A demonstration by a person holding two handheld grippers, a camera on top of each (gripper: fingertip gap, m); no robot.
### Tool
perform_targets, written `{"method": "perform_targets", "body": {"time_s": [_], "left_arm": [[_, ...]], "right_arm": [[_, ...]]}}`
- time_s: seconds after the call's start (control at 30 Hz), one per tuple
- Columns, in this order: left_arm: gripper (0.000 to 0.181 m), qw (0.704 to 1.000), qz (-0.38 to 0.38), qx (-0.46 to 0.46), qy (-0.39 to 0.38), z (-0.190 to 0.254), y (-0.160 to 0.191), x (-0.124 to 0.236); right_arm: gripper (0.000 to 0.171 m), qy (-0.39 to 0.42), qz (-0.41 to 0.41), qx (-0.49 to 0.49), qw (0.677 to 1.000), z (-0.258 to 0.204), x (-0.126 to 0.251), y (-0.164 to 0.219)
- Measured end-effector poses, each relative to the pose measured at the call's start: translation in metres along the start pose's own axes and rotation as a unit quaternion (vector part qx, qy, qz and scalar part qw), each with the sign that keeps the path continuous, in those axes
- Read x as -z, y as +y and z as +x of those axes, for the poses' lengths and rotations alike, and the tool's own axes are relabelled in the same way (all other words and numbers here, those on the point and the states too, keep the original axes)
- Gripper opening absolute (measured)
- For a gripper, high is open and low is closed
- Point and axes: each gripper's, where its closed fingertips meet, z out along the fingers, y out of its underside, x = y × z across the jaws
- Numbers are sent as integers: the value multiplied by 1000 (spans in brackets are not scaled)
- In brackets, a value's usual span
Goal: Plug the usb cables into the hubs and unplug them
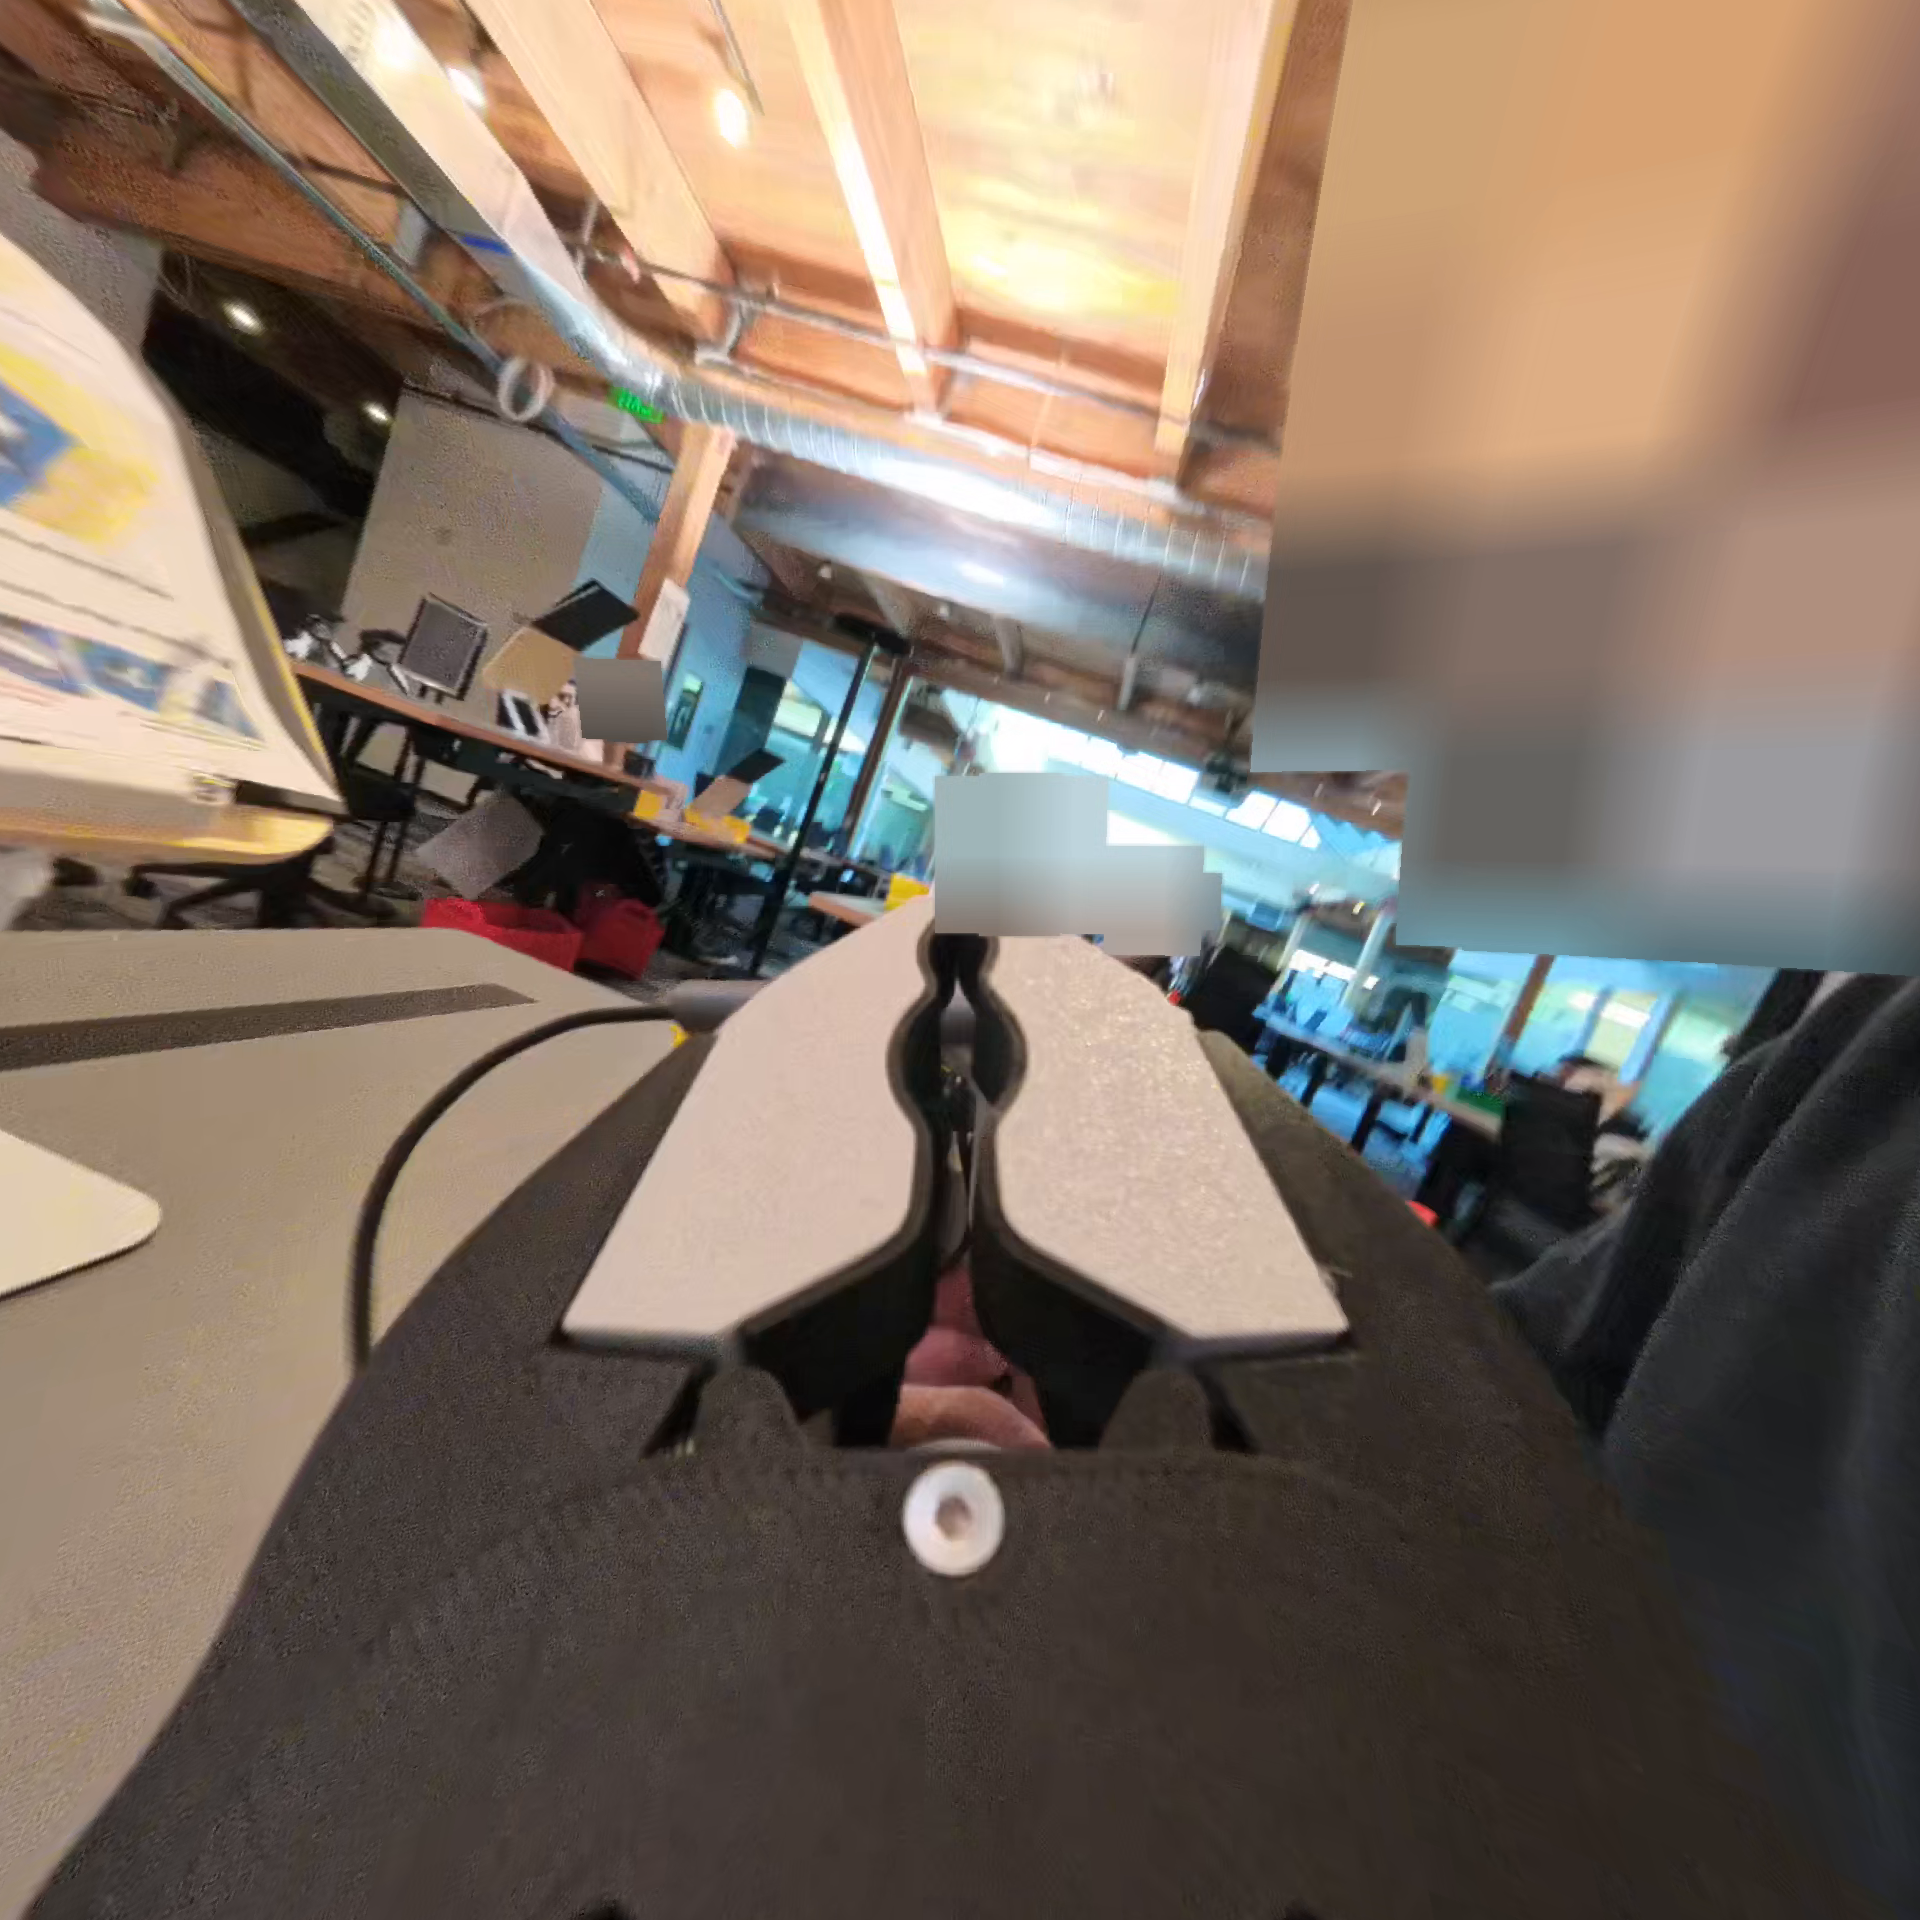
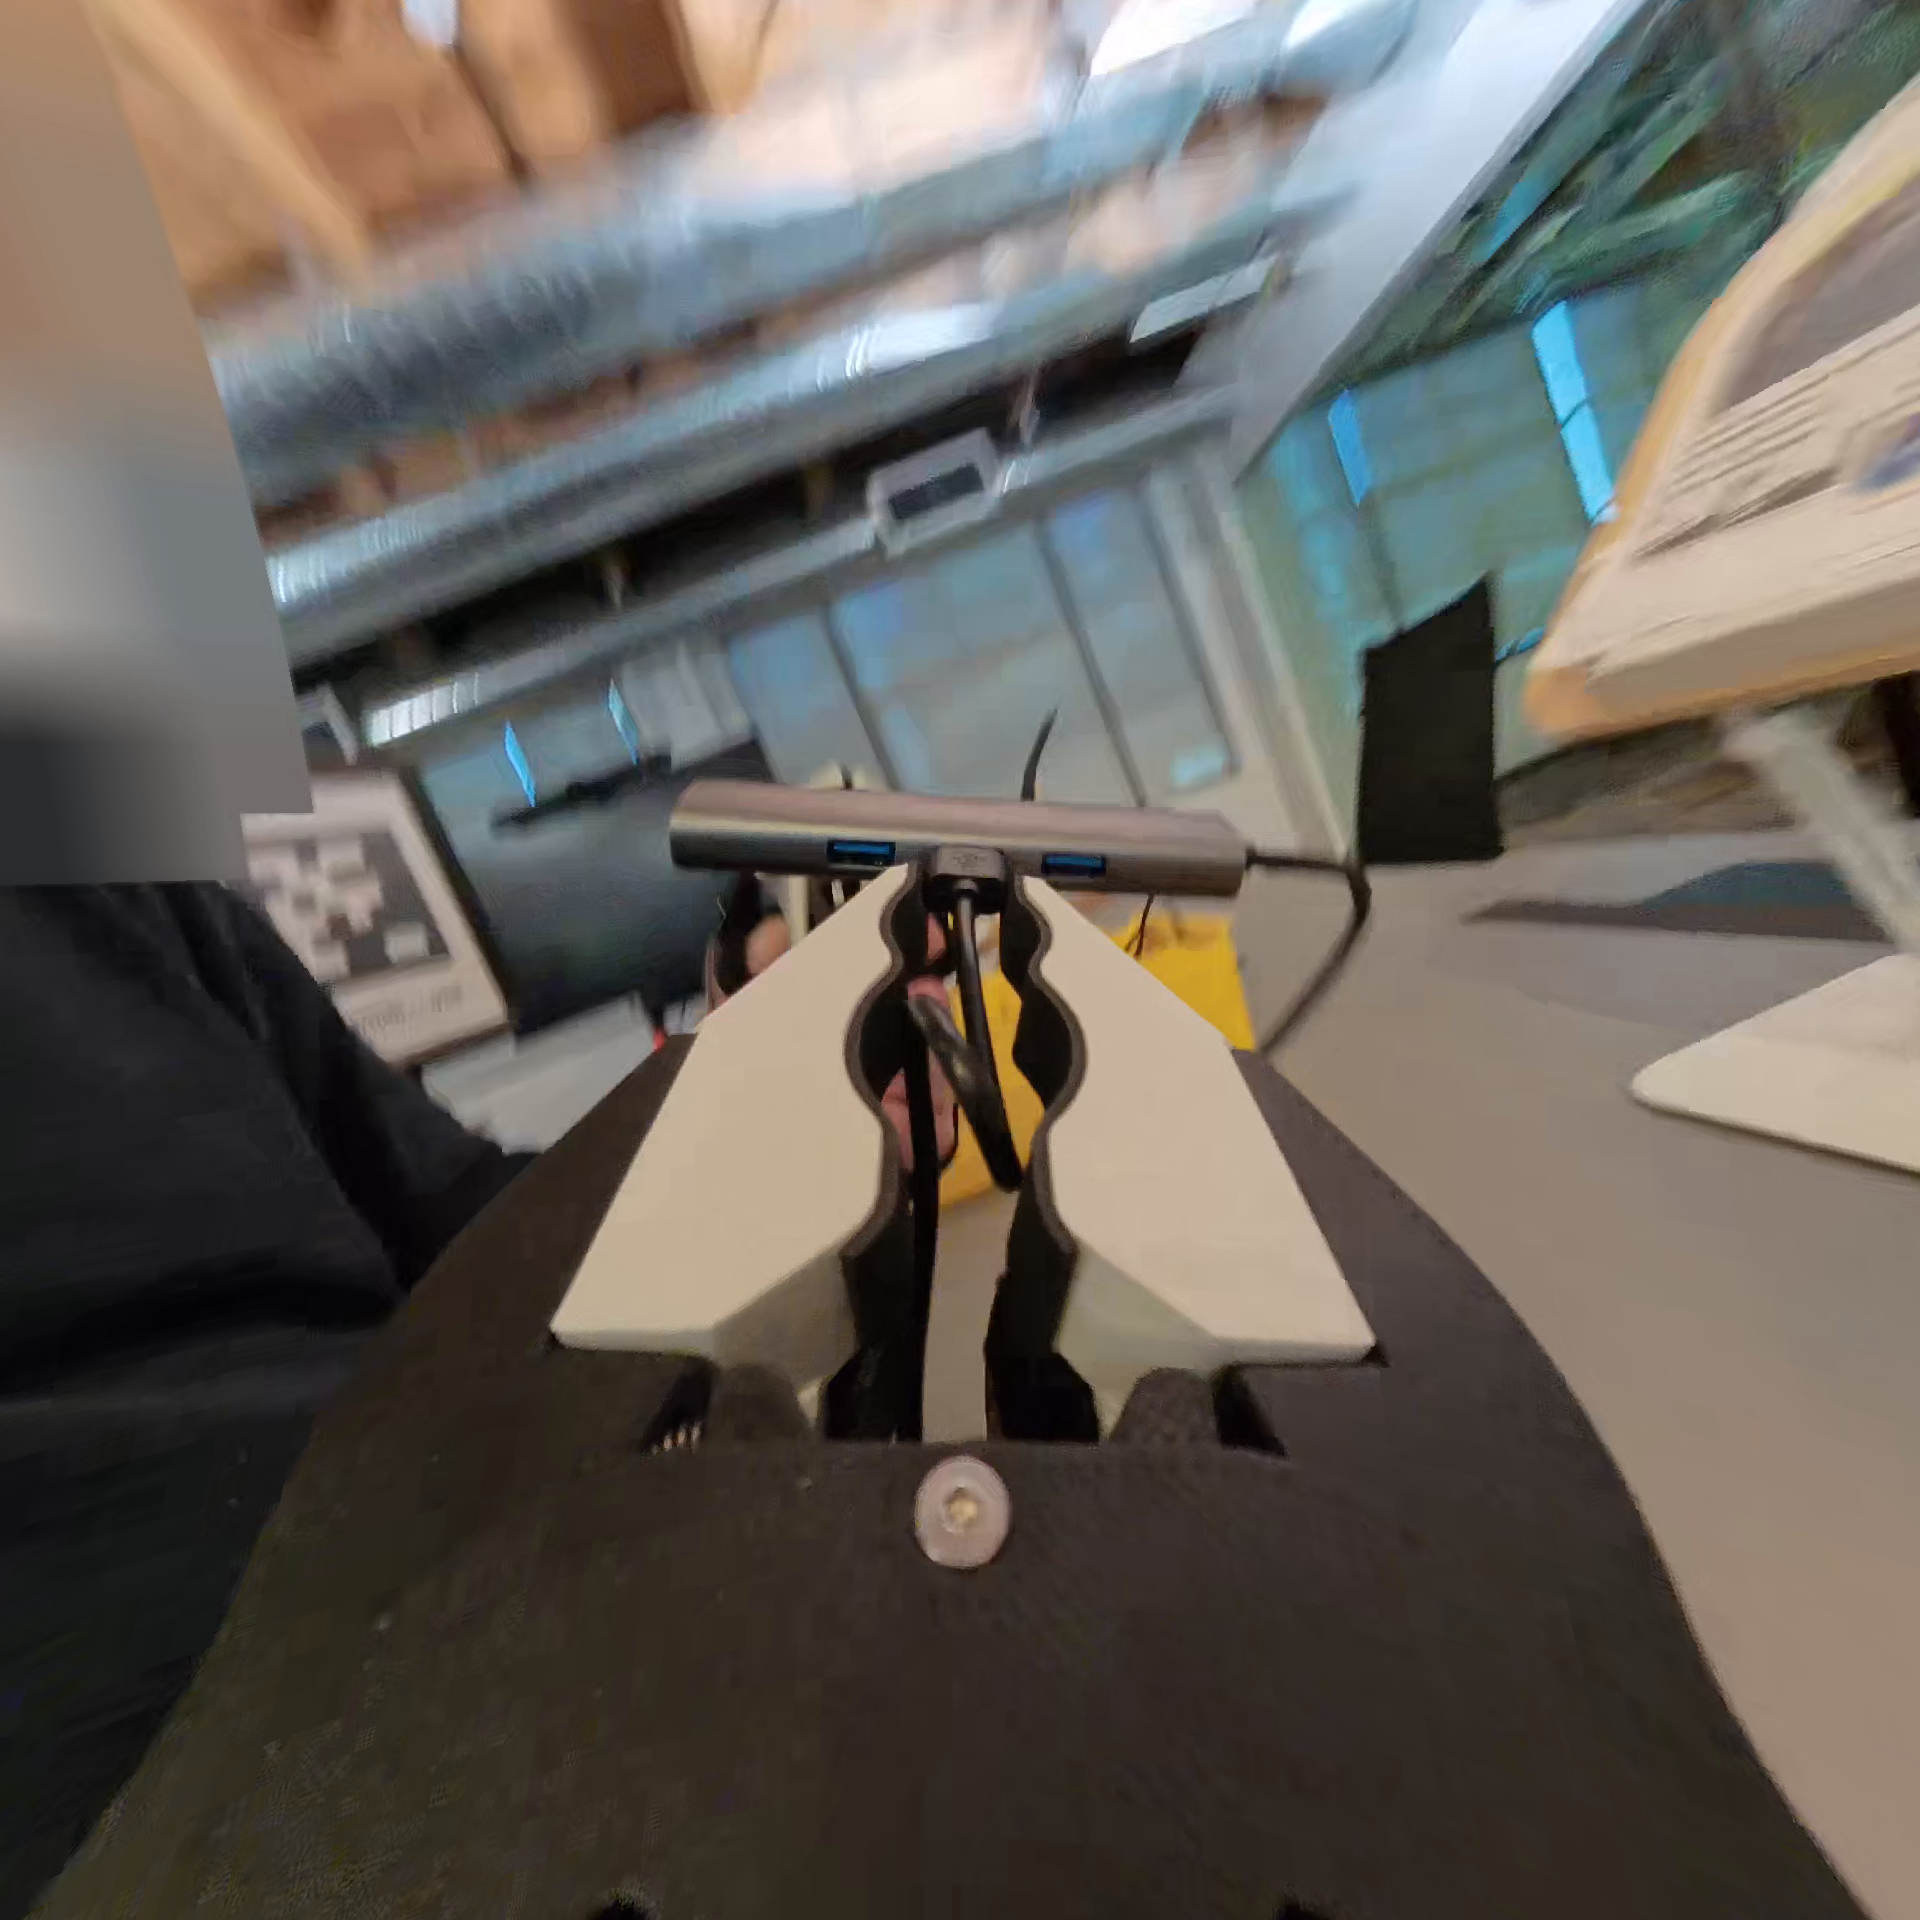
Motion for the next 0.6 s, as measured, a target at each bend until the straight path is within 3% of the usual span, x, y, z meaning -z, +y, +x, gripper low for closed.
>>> {"method": "perform_targets", "body": {"time_s": [0.03, 0.07, 0.1, 0.17, 0.27, 0.33, 0.43, 0.6], "left_arm": [[0, 1000, -5, -2, -12, -12, -7, 12], [0, 999, -32, -19, -33, -21, -2, 18], [20, 998, -65, 3, -19, -16, 7, 18], [36, 991, -112, -54, -45, -15, 22, 14], [64, 985, -160, -61, -21, -12, 39, 4], [105, 982, -168, -78, -28, -13, 42, -1], [136, 973, -220, -66, 6, -5, 61, -7], [142, 964, -255, -65, 38, 7, 81, -14]], "right_arm": [[12, 3, 23, -7, 1000, 4, 11, -12], [12, 7, -4, 28, 1000, -1, 11, -8], [12, 11, -40, 60, 997, -6, 5, 0], [11, 2, -48, 52, 997, -7, -2, 4], [11, -14, -64, 60, 996, -10, -5, 11], [12, -23, -83, 69, 994, -13, -6, 16], [12, -47, -89, 63, 993, -19, -5, 19], [12, -82, -108, 55, 989, -31, -11, 32]]}}
